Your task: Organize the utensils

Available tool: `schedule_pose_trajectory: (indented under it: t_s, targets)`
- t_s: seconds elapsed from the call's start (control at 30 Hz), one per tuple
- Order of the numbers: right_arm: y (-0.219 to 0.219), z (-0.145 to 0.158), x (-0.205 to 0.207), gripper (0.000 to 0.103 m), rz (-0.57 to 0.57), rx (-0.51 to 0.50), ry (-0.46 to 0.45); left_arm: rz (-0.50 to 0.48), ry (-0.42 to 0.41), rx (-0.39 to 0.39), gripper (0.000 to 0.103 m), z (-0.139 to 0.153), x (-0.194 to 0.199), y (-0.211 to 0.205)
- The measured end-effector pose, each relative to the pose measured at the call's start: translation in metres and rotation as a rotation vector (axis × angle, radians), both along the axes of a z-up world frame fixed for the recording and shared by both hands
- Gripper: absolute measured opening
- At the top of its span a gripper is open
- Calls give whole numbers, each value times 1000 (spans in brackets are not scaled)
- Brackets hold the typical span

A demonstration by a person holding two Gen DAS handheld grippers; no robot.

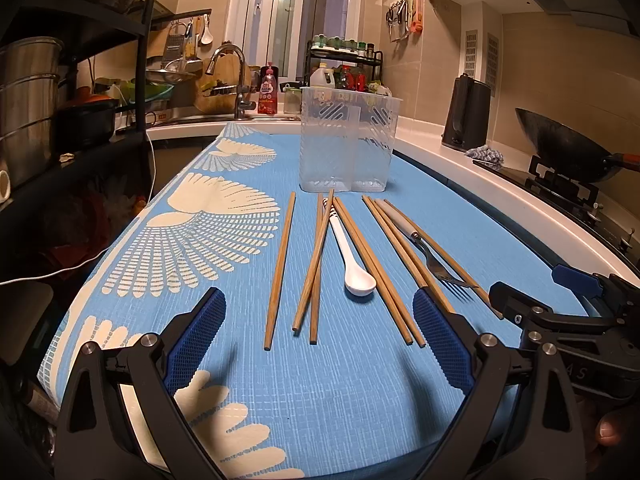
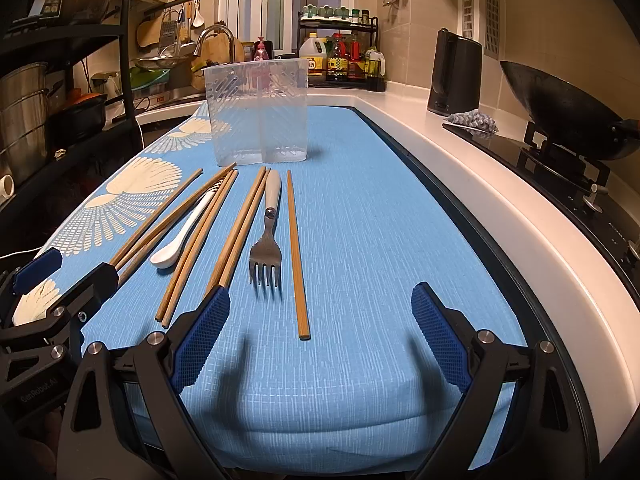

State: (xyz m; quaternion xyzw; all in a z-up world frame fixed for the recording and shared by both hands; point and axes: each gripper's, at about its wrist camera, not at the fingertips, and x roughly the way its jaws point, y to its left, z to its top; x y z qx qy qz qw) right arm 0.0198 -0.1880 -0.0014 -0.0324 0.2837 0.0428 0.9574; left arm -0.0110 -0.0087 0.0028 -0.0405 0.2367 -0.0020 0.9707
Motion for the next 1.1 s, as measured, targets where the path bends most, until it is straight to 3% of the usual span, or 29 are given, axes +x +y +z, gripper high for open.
schedule_pose_trajectory:
  t_s: [0.13, 0.23, 0.4, 0.47, 0.57, 0.73, 0.93, 1.1]
  targets:
    - [0, -1, 0, 90, -1, 4, 4, 3, 3, -2, 92, -1, 1, 1]
    - [-1, -3, 1, 84, -6, 6, 9, 6, 10, -6, 85, -3, 2, 4]
    - [-6, -9, 5, 72, -6, 30, 25, 35, 29, -5, 60, -11, 6, 13]
    - [-10, -12, 8, 62, 1, 48, 35, 43, 39, 0, 46, -14, 8, 16]
    - [-13, -15, 12, 51, 9, 65, 53, 47, 54, -2, 34, -20, 11, 21]
    - [-12, -22, 19, 40, 39, 59, 72, 59, 74, -5, 25, -28, 15, 26]
    - [-11, -25, 20, 40, 45, 49, 63, 47, 70, 11, 23, -28, 14, 23]
    - [-8, -25, 21, 40, 57, 44, 60, 26, -6, -2, 24, -17, 3, 26]
